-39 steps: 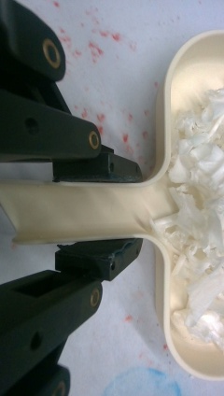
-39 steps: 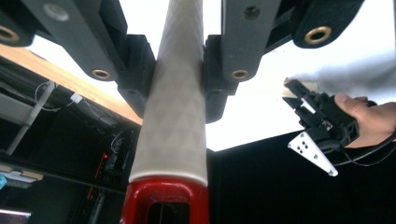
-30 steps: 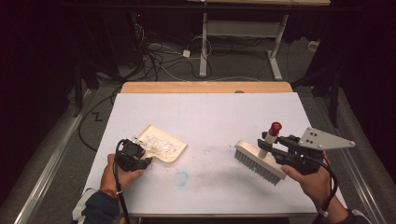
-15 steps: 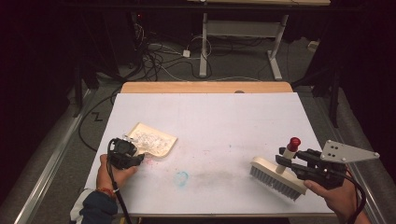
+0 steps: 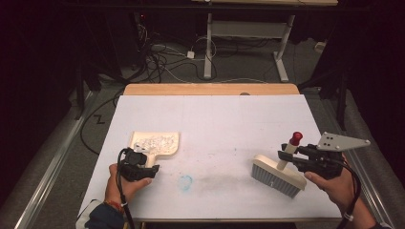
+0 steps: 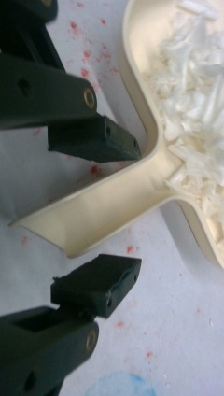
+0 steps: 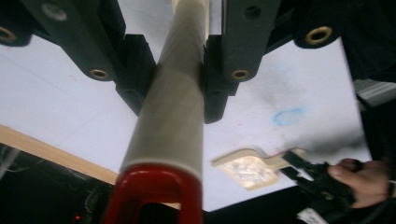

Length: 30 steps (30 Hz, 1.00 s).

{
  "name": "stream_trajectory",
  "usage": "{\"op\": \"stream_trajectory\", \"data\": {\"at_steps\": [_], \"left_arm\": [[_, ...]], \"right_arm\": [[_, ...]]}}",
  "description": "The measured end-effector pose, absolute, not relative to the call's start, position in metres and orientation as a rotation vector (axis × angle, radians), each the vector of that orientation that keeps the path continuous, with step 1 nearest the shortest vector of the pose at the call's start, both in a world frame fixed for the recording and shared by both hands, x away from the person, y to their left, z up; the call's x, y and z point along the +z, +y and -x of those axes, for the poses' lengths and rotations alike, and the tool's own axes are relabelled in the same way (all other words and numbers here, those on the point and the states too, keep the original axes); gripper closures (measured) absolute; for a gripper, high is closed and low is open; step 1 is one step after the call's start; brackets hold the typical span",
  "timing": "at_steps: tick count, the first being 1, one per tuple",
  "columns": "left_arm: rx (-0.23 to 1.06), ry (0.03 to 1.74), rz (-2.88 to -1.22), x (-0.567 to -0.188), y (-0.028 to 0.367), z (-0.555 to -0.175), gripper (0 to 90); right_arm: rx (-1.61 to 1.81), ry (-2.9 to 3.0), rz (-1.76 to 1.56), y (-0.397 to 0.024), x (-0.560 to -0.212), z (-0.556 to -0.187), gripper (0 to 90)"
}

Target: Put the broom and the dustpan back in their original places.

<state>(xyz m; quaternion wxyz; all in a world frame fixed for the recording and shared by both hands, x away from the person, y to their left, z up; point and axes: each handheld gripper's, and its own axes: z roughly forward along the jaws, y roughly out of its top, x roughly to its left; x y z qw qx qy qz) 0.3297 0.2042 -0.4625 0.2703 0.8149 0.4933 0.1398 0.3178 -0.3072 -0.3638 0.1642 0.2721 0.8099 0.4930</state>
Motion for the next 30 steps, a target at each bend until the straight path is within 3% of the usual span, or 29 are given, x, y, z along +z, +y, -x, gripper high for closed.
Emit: {"op": "stream_trajectory", "data": {"at_steps": [6,20,30], "left_arm": [[0.499,1.221,-2.129,-0.457,0.208,-0.315,25.6],[0.587,1.071,-2.107,-0.455,0.197,-0.303,22.9],[0.588,1.042,-2.133,-0.459,0.192,-0.305,22.8]], "right_arm": [[1.312,2.303,-0.848,-0.300,-0.363,-0.347,63.7],[1.064,2.207,-1.129,-0.289,-0.388,-0.422,56.0],[1.025,2.121,-1.153,-0.278,-0.393,-0.445,46.6]]}}
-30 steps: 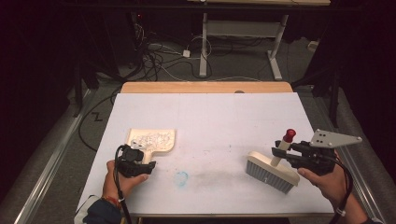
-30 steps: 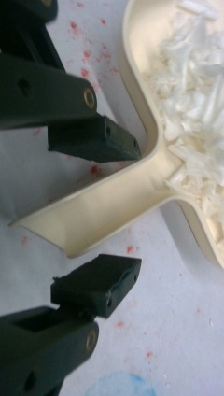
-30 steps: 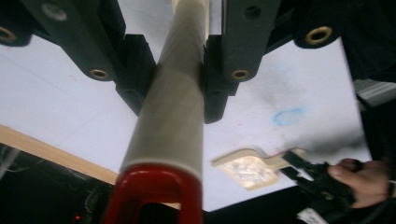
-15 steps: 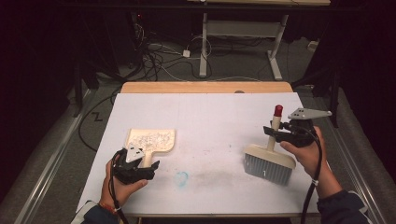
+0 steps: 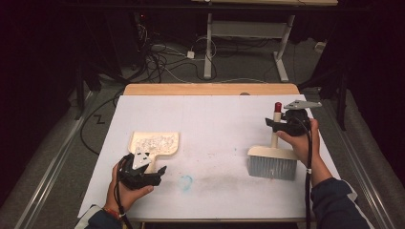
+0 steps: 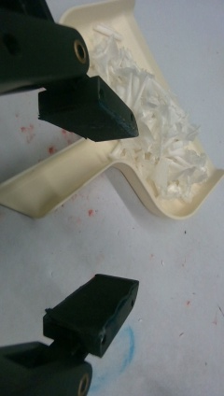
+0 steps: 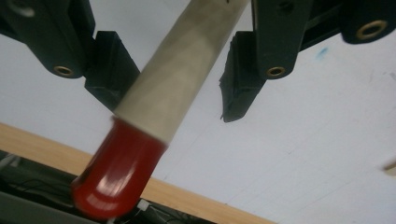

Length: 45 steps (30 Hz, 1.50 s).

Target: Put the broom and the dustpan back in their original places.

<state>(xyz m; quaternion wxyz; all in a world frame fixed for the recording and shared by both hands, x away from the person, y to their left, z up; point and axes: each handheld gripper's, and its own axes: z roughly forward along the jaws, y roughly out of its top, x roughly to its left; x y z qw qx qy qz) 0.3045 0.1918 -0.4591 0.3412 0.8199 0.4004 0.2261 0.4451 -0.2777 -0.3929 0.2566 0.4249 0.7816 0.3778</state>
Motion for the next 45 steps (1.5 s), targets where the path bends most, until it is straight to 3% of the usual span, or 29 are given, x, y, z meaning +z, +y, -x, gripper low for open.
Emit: {"op": "stream_trajectory", "data": {"at_steps": [14,35,45], "left_arm": [[0.579,1.005,-2.152,-0.460,0.187,-0.304,22.9],[0.605,0.965,-2.140,-0.460,0.187,-0.300,22.5],[0.632,0.939,-2.147,-0.460,0.184,-0.298,20.6]], "right_arm": [[1.070,1.994,-1.111,-0.258,-0.379,-0.454,39.8],[1.173,1.940,-0.955,-0.256,-0.359,-0.413,36.7],[1.185,1.928,-0.908,-0.253,-0.370,-0.399,29.6]]}}
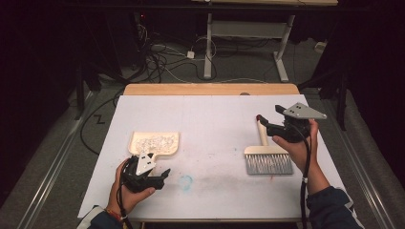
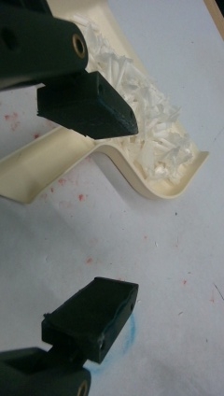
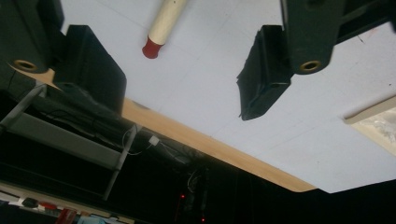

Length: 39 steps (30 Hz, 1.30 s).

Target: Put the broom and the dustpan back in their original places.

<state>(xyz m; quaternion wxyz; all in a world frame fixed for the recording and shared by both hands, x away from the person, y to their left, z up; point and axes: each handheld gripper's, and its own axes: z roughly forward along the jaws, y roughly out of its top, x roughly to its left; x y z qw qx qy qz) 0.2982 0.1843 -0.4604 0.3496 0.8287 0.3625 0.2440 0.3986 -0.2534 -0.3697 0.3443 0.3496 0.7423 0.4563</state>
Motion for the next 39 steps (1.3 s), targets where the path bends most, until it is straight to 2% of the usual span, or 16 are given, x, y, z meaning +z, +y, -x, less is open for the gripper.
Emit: {"op": "stream_trajectory", "data": {"at_steps": [3,13,39], "left_arm": [[0.639,0.942,-2.158,-0.461,0.184,-0.298,18.2],[0.657,0.920,-2.157,-0.461,0.182,-0.296,17.9],[0.695,0.870,-2.186,-0.462,0.178,-0.294,17.8]], "right_arm": [[1.194,1.921,-0.889,-0.253,-0.370,-0.394,24.8],[1.208,1.919,-0.832,-0.245,-0.369,-0.381,18.3],[1.190,1.932,-0.750,-0.252,-0.364,-0.345,18.4]]}}
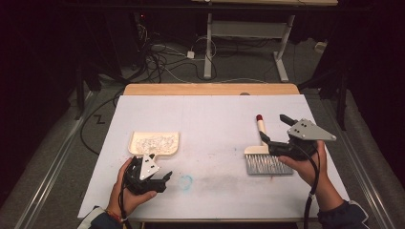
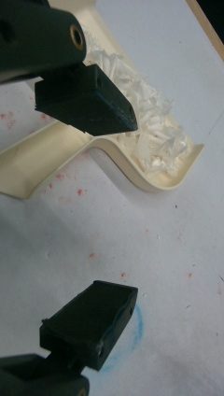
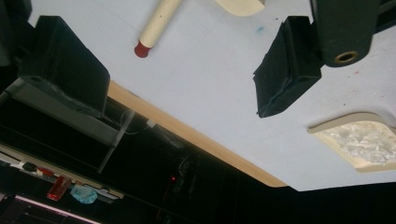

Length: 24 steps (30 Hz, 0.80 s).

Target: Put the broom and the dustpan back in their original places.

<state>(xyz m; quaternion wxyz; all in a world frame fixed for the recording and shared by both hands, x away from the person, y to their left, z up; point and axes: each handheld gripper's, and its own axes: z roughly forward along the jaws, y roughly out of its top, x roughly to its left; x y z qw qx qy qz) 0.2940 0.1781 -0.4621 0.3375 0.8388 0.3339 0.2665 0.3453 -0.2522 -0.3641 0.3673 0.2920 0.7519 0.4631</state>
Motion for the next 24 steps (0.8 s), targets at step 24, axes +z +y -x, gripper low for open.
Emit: {"op": "stream_trajectory", "data": {"at_steps": [24], "left_arm": [[0.692,0.860,-2.188,-0.463,0.177,-0.294,17.8]], "right_arm": [[1.157,1.949,-0.702,-0.274,-0.371,-0.314,18.5]]}}
